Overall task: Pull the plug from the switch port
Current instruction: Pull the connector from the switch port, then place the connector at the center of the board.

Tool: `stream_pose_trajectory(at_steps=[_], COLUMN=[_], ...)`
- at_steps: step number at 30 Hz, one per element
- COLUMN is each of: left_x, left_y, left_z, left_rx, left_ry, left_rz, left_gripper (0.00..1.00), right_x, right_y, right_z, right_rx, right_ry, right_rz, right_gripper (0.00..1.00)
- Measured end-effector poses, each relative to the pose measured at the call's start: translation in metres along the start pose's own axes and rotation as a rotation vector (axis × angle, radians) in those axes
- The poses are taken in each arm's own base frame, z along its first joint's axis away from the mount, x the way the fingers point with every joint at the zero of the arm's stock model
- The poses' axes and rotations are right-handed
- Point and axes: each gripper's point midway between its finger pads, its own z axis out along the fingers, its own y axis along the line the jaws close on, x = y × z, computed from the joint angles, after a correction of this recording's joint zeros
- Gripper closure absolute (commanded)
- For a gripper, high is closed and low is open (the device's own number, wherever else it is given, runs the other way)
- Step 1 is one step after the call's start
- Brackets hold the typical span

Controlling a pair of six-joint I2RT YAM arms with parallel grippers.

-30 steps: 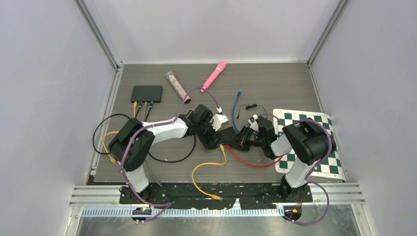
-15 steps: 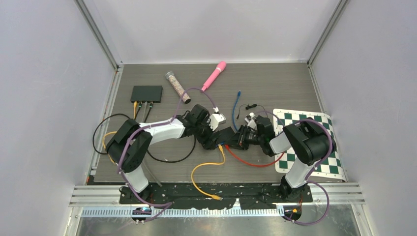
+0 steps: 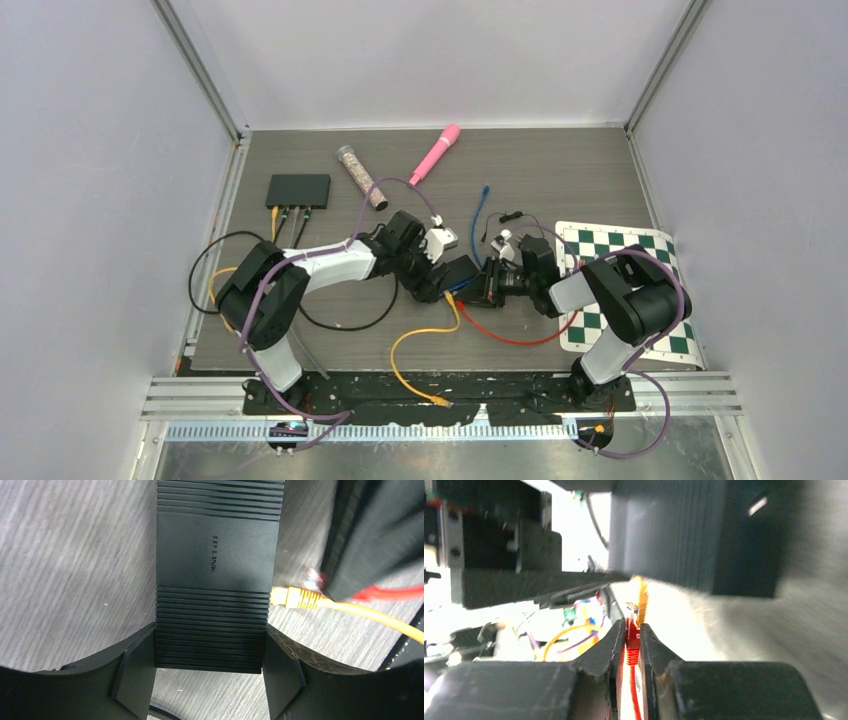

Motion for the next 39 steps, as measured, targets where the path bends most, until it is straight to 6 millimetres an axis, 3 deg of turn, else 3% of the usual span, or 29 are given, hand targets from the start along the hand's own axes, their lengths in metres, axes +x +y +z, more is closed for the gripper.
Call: stream_pose_trajectory(at_steps=[3,6,10,13,18,23,32,39], left_x=[-0.003,-0.004,-0.004,-0.004,-0.004,-0.004,-0.001,0.001], left_y=[0.006,0.01,0.011,0.011,0.01,0.01,0.009,0.005], left_z=[0.0,0.0,0.0,0.0,0.0,-0.001,-0.003,-0.003], left_rx=[-0.026,-0.048,-0.056,-0.053,-0.04,-0.036,-0.043,-0.046], left_ry=[-0.008,-0.01,-0.014,-0.019,-0.027,-0.034,-0.037,-0.021], left_rz=[-0.021,-0.027,-0.034,-0.035,-0.033,-0.033,-0.03,-0.023], left_gripper=[0.54,0.54,0.51,0.5,0.5,0.51,0.52,0.52], right_x=[0.015,0.019,0.017,0.008,-0.007,-0.02,-0.059,-0.113], right_y=[0.015,0.016,0.007,0.01,0.036,0.077,0.15,0.164], right_z=[0.0,0.001,-0.001,-0.009,-0.022,-0.038,-0.072,-0.065], right_rx=[-0.076,-0.078,0.012,0.066,0.073,0.027,0.001,0.02], right_ry=[0.063,0.083,0.06,0.003,-0.068,-0.137,-0.345,-0.417], right_rz=[0.017,0.013,-0.007,-0.074,-0.194,-0.309,-0.448,-0.312], right_gripper=[0.95,0.95,0.95,0.95,0.95,0.95,0.95,0.95])
